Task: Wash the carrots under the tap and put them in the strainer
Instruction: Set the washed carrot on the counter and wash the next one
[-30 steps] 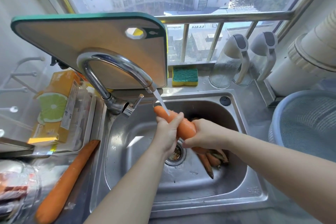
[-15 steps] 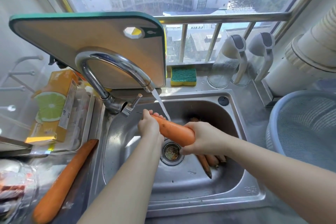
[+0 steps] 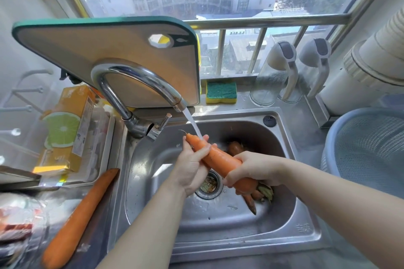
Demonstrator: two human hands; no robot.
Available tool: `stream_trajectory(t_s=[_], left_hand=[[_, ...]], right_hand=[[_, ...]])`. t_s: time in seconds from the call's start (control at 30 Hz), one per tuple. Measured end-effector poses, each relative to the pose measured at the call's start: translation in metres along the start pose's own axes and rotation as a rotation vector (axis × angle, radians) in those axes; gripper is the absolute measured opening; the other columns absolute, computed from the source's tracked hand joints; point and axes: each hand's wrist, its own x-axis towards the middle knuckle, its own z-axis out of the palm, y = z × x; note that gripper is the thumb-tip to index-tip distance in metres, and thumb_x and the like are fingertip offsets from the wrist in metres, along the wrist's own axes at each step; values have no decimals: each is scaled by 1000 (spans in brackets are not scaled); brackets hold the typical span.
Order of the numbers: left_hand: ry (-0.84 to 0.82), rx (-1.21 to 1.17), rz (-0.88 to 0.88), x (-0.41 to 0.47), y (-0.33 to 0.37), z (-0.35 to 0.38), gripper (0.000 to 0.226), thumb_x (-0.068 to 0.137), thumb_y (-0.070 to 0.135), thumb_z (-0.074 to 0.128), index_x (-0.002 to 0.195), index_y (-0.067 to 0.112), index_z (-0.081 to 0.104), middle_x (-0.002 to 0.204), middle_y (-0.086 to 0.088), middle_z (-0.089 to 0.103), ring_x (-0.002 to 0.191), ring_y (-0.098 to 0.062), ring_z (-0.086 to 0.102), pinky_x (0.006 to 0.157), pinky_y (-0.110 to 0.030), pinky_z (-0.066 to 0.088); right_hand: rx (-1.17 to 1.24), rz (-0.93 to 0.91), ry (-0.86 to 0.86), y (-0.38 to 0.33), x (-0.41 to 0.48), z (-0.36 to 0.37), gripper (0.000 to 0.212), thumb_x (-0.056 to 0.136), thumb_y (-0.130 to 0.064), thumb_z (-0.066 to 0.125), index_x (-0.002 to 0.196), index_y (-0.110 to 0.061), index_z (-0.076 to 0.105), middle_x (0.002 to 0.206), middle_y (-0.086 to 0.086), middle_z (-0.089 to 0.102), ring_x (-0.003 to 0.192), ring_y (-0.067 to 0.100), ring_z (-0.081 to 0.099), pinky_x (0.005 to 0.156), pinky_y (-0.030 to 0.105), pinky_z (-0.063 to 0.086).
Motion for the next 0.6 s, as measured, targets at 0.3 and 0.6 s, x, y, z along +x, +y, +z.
stream_trajectory(t_s=[0.3, 0.6], left_hand=[[119, 160, 59, 8, 9, 6, 41, 94, 10, 55, 133, 5, 44, 106, -10, 61, 86, -17, 64, 68, -32, 55], [-51, 91, -12, 5, 17, -3, 56, 90, -3, 52, 140, 15, 36, 136, -10, 50, 106, -21, 57, 80, -40, 53]], right_hand=[[64, -26, 89, -6, 9, 12, 38, 76, -15, 75, 106, -5, 56, 95, 17, 64, 74, 26, 65, 63, 32, 55], [-27, -42, 119, -10, 10, 6, 37, 74, -15, 76, 104, -6, 57, 93, 16, 64, 77, 26, 66, 73, 37, 56]])
